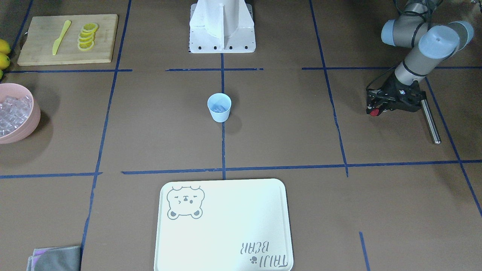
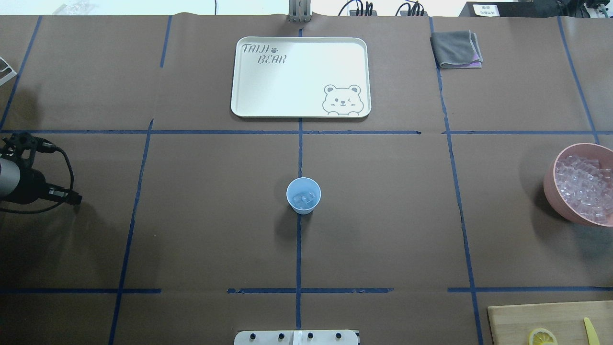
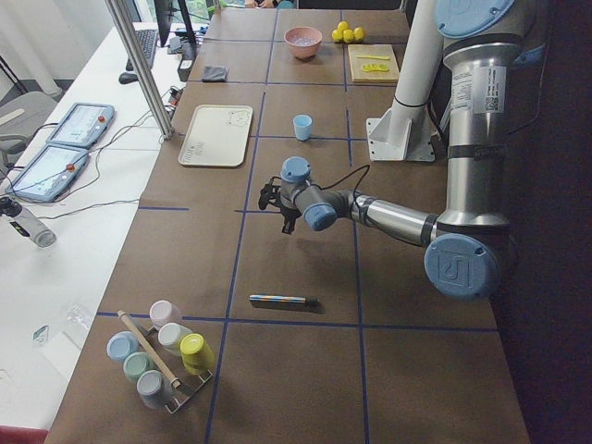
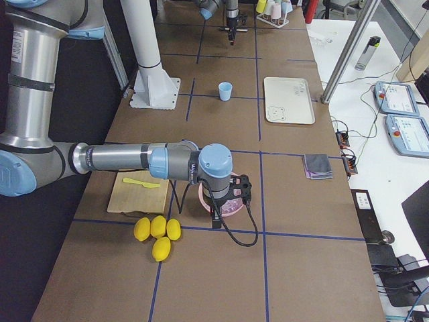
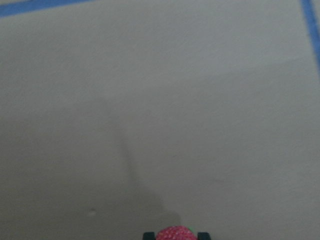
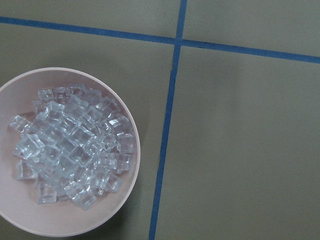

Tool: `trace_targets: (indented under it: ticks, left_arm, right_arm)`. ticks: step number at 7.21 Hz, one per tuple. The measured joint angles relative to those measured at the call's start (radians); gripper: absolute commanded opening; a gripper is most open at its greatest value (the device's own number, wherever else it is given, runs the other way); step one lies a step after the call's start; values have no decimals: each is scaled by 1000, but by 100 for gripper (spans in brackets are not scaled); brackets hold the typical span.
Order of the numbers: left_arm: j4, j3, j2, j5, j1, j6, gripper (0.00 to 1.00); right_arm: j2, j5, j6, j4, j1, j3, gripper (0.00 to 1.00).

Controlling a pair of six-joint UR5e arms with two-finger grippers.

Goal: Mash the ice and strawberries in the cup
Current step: 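Carry the strawberry with the left gripper over the light-blue cup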

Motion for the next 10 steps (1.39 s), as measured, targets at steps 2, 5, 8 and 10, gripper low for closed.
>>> trace_targets:
  ticks: [2,5,8,10]
  left_arm:
    - [269,-101,-175,3,18,-80,0]
    - [612,-112,-538,75,193,-354,0]
    - [698,-32,-740,148,292,-550,0]
    - [695,80,-842,236,357,-623,0]
  right_arm:
    - [0,1,0,0,0,1,100]
    - [1,1,0,0,0,2,100]
    - [1,1,1,1,0,2,100]
    - [1,1,0,1,0,2,100]
